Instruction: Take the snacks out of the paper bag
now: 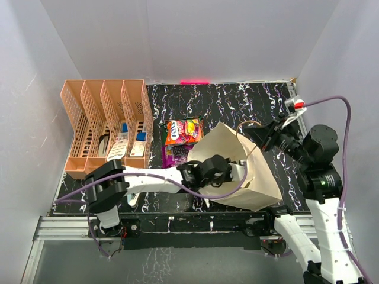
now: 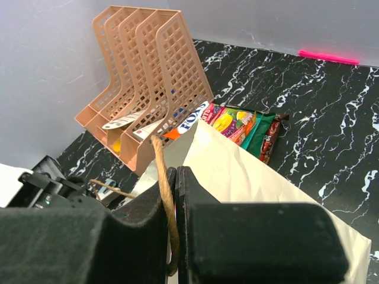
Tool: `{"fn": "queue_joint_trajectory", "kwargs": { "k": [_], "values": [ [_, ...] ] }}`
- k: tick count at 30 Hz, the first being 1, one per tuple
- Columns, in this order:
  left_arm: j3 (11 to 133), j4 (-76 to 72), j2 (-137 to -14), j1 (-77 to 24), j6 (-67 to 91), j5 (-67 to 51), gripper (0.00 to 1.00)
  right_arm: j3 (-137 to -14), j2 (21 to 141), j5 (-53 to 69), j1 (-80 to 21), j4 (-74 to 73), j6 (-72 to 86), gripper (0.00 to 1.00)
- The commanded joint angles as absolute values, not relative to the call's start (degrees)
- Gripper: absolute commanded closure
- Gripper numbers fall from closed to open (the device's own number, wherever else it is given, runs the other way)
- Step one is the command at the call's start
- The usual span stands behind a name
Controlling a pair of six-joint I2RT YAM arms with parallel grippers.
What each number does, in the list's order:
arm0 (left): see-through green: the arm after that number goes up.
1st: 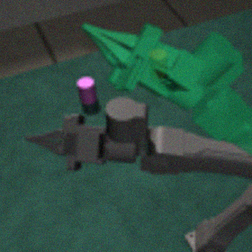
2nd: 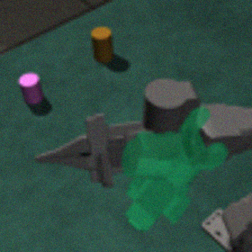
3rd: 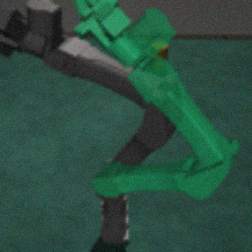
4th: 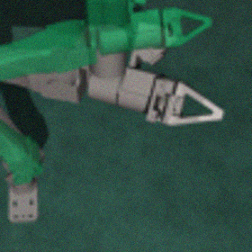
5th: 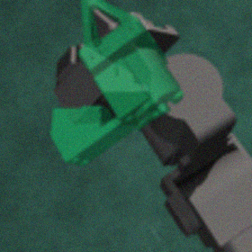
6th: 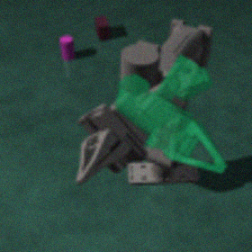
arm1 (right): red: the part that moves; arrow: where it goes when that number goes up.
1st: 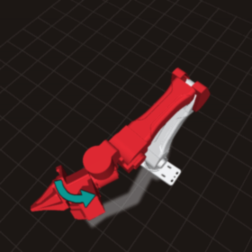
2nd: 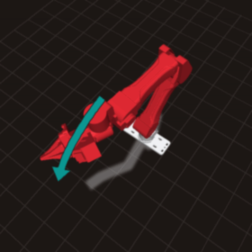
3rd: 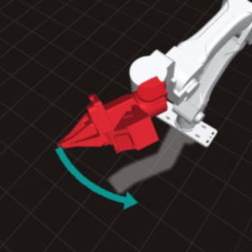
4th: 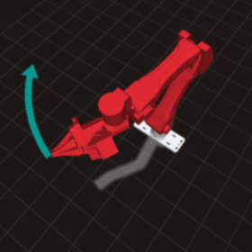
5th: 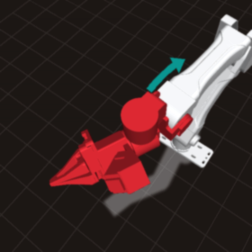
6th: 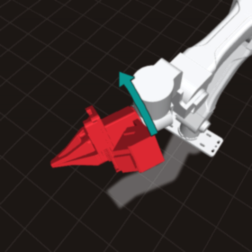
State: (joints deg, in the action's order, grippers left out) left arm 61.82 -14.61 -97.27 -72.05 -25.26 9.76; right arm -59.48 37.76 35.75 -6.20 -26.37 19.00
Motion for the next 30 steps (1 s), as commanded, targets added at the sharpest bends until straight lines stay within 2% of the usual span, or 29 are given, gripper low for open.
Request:
{"fn": "queue_joint_trajectory", "kwargs": {
  "k": [1,9,20,24,27,30],
  "values": [
    [71.02,-11.47,-100.99,-70.55,-19.24,19.05,1.00,-64.68,41.19,33.17,-6.24,-25.30,13.31,0.92],
    [90.59,6.92,-108.84,-66.57,-6.01,25.49,1.00,-76.62,52.90,24.78,-6.21,-28.38,-4.75,0.93],
    [103.89,20.06,-112.19,-65.22,-4.13,30.45,1.00,-90.29,64.29,17.71,-0.26,-30.56,-22.38,0.92],
    [103.73,22.64,-111.27,-65.22,-1.85,25.45,1.00,-85.72,62.02,19.37,-0.18,-30.64,-29.76,0.92],
    [100.87,23.87,-108.44,-65.23,1.89,19.79,1.00,-76.73,54.97,24.73,-0.18,-25.92,-24.71,0.92],
    [95.50,22.26,-102.90,-65.22,5.36,12.61,1.00,-64.04,45.77,35.57,-0.18,-21.85,-17.37,0.92]
  ]
}}
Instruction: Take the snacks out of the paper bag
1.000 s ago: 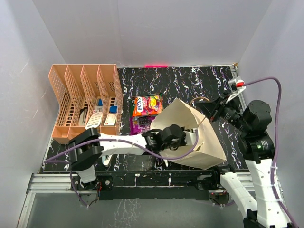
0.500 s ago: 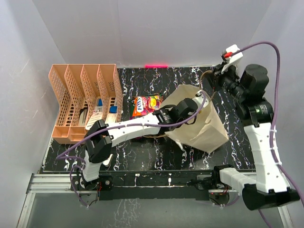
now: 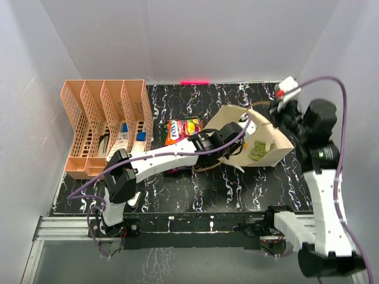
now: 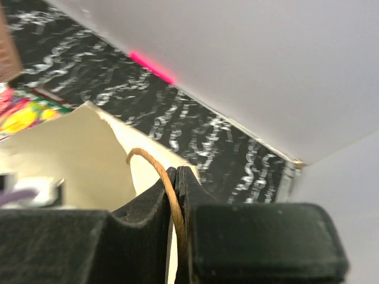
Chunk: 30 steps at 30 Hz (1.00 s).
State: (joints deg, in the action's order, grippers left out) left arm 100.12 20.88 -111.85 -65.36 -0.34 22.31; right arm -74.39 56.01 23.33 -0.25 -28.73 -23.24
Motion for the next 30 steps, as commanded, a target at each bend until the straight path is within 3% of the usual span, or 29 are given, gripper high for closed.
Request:
{"fn": "queue_joint_trajectory", "kwargs": {
  "k": [1,6,9,13,23,30],
  "values": [
    [92.65,20.98,-101.04,-65.22,5.99,10.10,1.00,-59.84,42.81,38.97,-0.18,-20.97,-14.61,0.92],
    [85.88,19.34,-94.87,-65.21,10.00,2.99,1.00,-41.17,28.60,40.73,-0.18,-16.37,4.41,0.92],
    [83.11,20.57,-92.75,-65.21,11.14,2.83,1.00,-34.46,20.94,34.78,-0.18,-12.67,15.12,0.92],
    [81.73,23.97,-89.95,-65.21,11.51,5.90,1.00,-35.04,16.14,28.00,-0.18,-14.14,15.69,0.92],
    [84.75,34.03,-79.55,-65.15,11.35,5.16,1.00,-37.07,19.33,11.91,-0.18,-19.17,16.64,0.92],
    [87.32,44.19,-73.88,-62.03,9.48,24.03,1.00,-35.81,16.23,9.05,-0.18,-18.40,17.72,0.92]
  ]
}}
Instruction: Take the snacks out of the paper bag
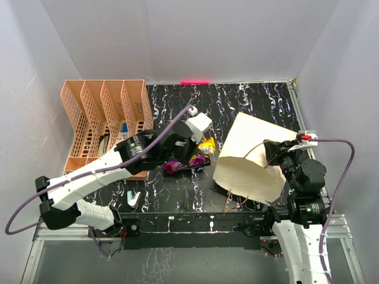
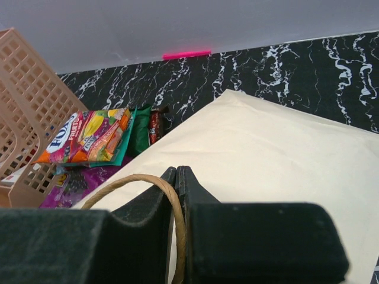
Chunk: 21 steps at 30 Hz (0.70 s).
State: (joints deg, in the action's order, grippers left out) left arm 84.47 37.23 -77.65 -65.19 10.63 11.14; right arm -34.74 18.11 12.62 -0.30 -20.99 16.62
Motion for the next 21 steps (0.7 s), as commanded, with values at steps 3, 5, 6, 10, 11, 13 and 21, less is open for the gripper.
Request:
{"fn": "queue_joint_trajectory", "kwargs": {
  "k": [3,5,6,10,11,13,21],
  "values": [
    [85.48,39.45,-73.47,-59.58,2.32,26.97,1.00,-35.76,15.91,8.59,-0.18,-18.36,17.75,0.92],
    [82.49,32.80,-73.46,-58.40,-4.28,30.67,1.00,-35.73,15.91,9.06,-0.18,-18.35,17.88,0.92],
    [81.34,29.20,-74.07,-57.55,-7.48,32.29,1.00,-35.73,15.83,9.58,-0.18,-18.37,17.78,0.92],
    [78.35,16.04,-78.71,-52.69,-19.91,32.53,1.00,-35.71,15.05,10.72,-0.22,-18.24,17.80,0.92],
    [77.54,13.06,-80.17,-52.16,-22.87,31.87,1.00,-35.65,14.78,10.99,-0.18,-18.13,17.83,0.92],
    [75.73,6.56,-82.58,-51.89,-27.83,31.46,1.00,-35.56,14.39,11.37,-0.18,-18.01,17.83,0.92],
    [70.24,-1.59,-89.77,-50.68,-31.39,29.59,1.00,-35.57,14.41,13.51,-0.18,-17.74,17.71,0.92]
  ]
}}
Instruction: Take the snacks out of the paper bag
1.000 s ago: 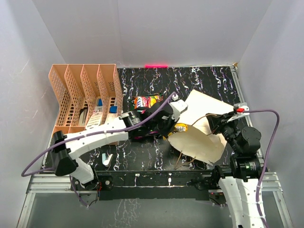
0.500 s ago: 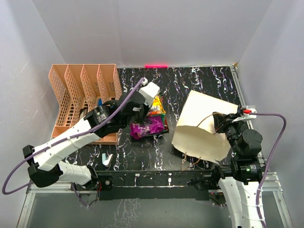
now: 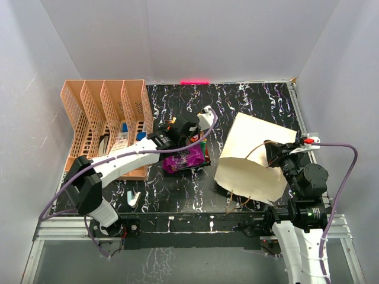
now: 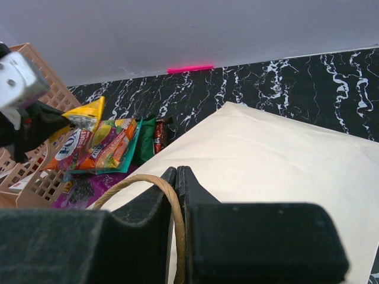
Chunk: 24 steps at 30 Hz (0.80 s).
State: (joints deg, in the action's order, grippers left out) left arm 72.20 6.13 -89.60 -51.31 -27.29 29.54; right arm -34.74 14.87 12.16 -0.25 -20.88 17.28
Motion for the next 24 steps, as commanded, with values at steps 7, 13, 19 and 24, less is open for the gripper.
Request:
{"fn": "queue_joint_trajectory", "kwargs": {
  "k": [7,13,19,24],
  "values": [
    [65.50,-3.47,-92.65,-50.06,-31.61,30.35,1.00,-35.47,14.63,14.74,-0.18,-17.41,17.57,0.92],
    [67.46,0.29,-93.86,-50.07,-25.86,28.63,1.00,-35.38,14.69,15.44,-0.17,-17.31,17.57,0.92],
    [67.71,3.01,-92.86,-50.08,-23.43,26.24,0.93,-35.30,14.41,15.71,-0.18,-17.19,17.50,0.92],
    [70.36,7.29,-89.64,-50.06,-21.98,25.21,0.66,-35.26,14.64,16.14,-0.18,-17.09,17.57,0.92]
  ]
}}
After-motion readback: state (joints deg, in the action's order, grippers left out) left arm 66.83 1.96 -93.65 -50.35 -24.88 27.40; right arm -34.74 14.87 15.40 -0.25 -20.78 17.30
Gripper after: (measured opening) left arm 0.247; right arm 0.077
